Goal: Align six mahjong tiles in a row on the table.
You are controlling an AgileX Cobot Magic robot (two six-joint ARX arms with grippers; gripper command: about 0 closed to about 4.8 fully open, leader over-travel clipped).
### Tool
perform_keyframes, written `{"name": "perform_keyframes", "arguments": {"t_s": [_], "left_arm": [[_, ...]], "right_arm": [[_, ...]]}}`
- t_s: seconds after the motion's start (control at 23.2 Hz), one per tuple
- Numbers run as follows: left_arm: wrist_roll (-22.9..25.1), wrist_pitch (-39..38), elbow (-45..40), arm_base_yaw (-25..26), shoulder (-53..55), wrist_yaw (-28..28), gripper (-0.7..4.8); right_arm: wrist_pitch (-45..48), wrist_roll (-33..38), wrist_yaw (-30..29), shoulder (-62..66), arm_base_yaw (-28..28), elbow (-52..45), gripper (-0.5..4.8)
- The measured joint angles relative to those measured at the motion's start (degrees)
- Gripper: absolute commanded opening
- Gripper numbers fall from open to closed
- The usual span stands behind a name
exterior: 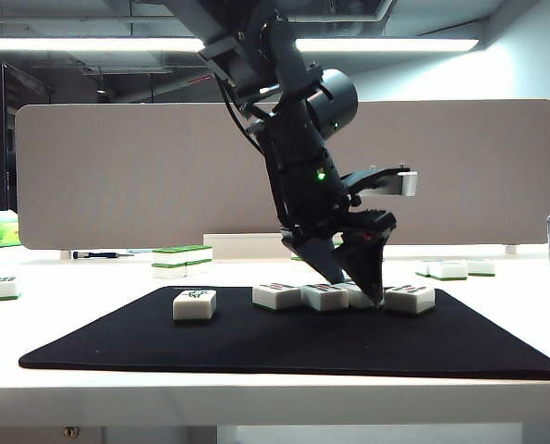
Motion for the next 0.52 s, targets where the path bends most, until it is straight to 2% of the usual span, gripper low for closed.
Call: {"name": "perform_keyframes", "arguments": {"t_s": [0.09, 0.22, 0.52], "left_arm": [[0.0, 0.2, 0.0, 0.0, 0.5, 0.0, 2.60], [-0.1, 0.5, 0.0, 0.0, 1.0, 0.0, 1.15], [0.0, 0.3, 0.0, 0.0, 0.8, -0.3, 1.02]], "right_arm": [[0.0, 0.0, 0.0, 0.0, 0.0, 0.0, -0.01], [0.0, 0.0, 0.0, 0.0, 0.0, 0.0, -0.01], [0.0, 0.0, 0.0, 0.0, 0.0, 0.0, -0.01]]}}
